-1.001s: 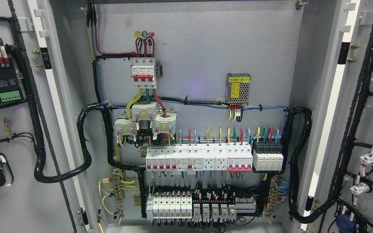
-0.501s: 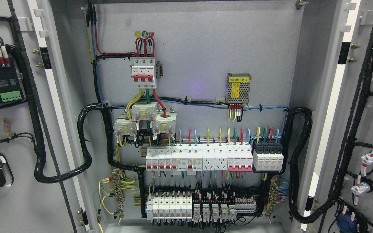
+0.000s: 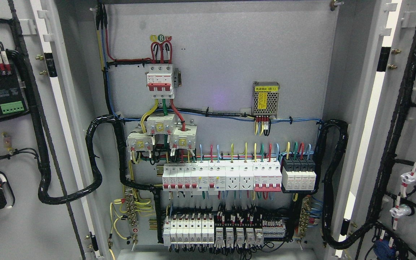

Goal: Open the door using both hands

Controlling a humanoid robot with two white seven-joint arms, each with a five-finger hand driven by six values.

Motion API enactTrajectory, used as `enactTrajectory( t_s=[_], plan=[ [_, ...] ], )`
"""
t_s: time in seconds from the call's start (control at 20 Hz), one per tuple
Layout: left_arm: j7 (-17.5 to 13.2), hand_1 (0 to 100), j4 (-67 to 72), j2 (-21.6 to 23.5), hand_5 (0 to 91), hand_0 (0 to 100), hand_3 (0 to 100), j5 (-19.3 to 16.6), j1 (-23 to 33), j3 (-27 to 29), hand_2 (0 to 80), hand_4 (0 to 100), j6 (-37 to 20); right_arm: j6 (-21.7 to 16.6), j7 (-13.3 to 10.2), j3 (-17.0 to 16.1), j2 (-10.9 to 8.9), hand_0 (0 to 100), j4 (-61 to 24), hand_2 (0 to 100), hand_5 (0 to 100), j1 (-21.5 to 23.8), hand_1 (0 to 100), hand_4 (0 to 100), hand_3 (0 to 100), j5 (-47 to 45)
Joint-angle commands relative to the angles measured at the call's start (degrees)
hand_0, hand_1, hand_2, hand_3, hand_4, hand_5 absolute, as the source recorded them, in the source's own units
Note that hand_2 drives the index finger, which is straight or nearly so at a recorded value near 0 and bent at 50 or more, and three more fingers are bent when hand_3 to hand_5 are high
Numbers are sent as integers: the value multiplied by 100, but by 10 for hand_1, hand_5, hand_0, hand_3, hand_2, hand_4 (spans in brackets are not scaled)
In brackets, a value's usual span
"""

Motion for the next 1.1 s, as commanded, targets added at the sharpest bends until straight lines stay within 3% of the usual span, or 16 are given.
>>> enactTrajectory(
  t_s=[0.0, 0.3, 0.45, 0.7, 1.05],
  plan=[
    [-35, 0, -862, -208, 0, 0, 0, -1, 431, -44, 0, 43, -169, -344, -35, 533, 156, 0, -576, 0, 0, -25, 0, 0, 0, 43],
    [-53, 0, -1337, -410, 0, 0, 0, -115, 774, -175, 0, 43, -169, -362, -53, 1034, 174, 0, -743, 0, 0, -200, 0, 0, 0, 61],
    [-61, 0, -1364, -621, 0, 0, 0, -431, 783, -377, 0, 43, -186, -353, -97, 1456, 270, 0, -734, 0, 0, -314, 0, 0, 0, 87],
    [-61, 0, -1373, -1174, 0, 0, 0, -1186, 801, -904, 0, 43, -230, -353, -632, 2054, 306, 0, -647, 0, 0, -341, 0, 0, 0, 271],
    [-61, 0, -1355, -1930, 0, 0, 0, -2250, 1082, -1441, 0, 43, -230, -353, -1028, 2941, 964, 0, -295, 0, 0, -262, 0, 0, 0, 852]
  ],
)
